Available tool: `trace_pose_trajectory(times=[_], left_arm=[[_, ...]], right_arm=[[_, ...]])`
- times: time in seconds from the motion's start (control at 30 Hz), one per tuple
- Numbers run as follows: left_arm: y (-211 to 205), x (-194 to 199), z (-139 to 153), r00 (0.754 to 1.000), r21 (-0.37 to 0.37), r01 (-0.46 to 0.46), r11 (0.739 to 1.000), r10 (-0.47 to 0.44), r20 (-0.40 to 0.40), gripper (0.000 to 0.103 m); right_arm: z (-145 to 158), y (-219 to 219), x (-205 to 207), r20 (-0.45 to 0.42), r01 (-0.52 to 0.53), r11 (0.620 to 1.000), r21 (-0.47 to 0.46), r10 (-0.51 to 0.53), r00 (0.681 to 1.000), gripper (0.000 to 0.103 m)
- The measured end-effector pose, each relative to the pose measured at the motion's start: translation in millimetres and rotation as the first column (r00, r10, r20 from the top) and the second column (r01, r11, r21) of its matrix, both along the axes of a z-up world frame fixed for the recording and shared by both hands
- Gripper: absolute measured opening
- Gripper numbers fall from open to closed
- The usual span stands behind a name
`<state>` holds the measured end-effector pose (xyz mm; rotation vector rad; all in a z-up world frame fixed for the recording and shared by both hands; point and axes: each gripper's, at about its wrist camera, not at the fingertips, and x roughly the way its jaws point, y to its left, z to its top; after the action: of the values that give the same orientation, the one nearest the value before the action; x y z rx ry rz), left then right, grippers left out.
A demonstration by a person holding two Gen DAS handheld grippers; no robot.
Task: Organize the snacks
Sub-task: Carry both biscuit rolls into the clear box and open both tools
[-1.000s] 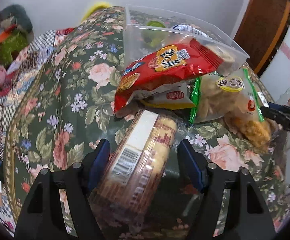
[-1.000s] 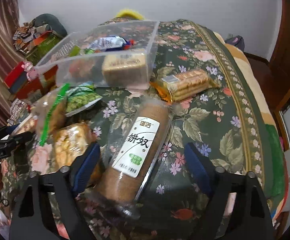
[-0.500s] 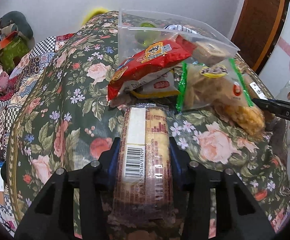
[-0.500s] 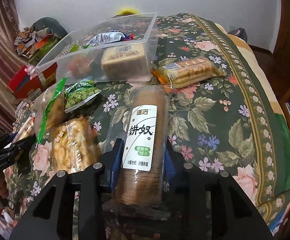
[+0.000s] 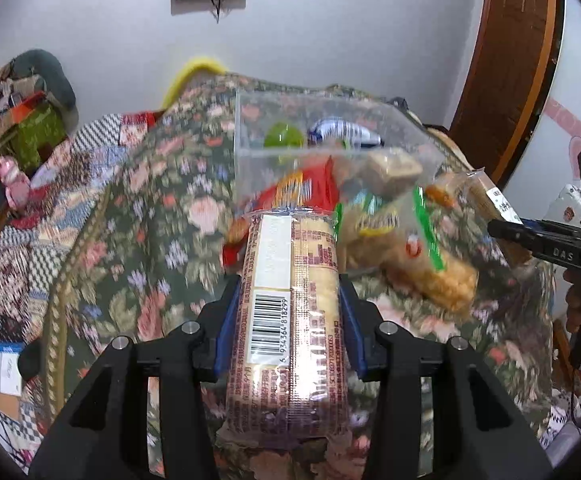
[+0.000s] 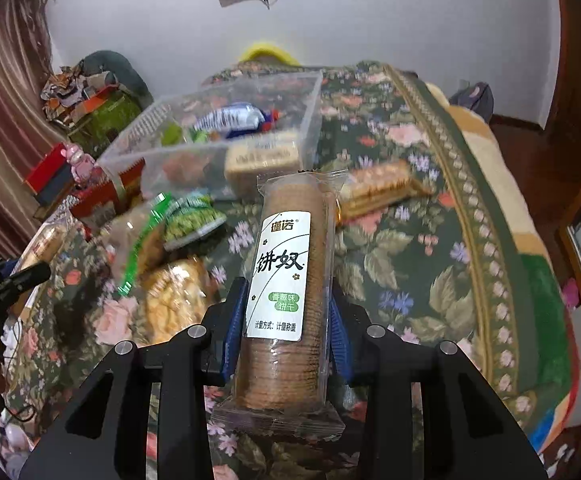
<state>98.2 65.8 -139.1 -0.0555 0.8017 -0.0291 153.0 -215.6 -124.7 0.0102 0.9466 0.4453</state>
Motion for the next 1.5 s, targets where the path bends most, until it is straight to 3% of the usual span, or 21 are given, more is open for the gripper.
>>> trace_pose_trajectory(times=[0.37, 0.67, 0.83, 1.13, 1.37, 1.5], left_arm=[[-2.8, 50.0, 46.8, 0.995, 0.010, 0.016, 1.000, -0.017, 0.098, 0.045], [5.1, 106.7, 61.9, 0.992, 0.014, 0.001, 1.000, -0.003, 0.126, 0.045], [17.2, 143.7, 56.0, 0.995, -0.025, -0.019, 0.999, 0.021, 0.100, 0.045], [25.9, 201.7, 24.8, 1.000, -0.018, -0.024, 1.000, 0.024, 0.019, 0.045], [25.4, 222.7, 5.3, 0.999, -0.007, -0.028, 1.000, 0.027, -0.024, 0.045], [25.1, 221.4, 1.5, 0.999, -0.011, -0.038, 0.999, 0.038, -0.032, 0.047]], right_arm=[[37.1, 15.7, 25.1, 0.117, -0.019, 1.000, 0.020, 0.016, 0.993, 0.035], [48.6, 33.6, 60.1, 0.161, -0.026, 0.999, 0.020, 0.022, 0.987, 0.035], [44.1, 47.0, 85.1, 0.162, -0.028, 1.000, 0.007, 0.026, 0.986, 0.035], [15.2, 66.1, 126.9, 0.104, -0.028, 0.999, -0.033, 0.031, 0.994, 0.035], [-1.8, 67.3, 141.8, 0.045, -0.019, 0.999, -0.027, 0.020, 0.999, 0.035], [2.8, 68.2, 135.4, 0.070, -0.026, 0.999, -0.038, 0.029, 0.997, 0.035]])
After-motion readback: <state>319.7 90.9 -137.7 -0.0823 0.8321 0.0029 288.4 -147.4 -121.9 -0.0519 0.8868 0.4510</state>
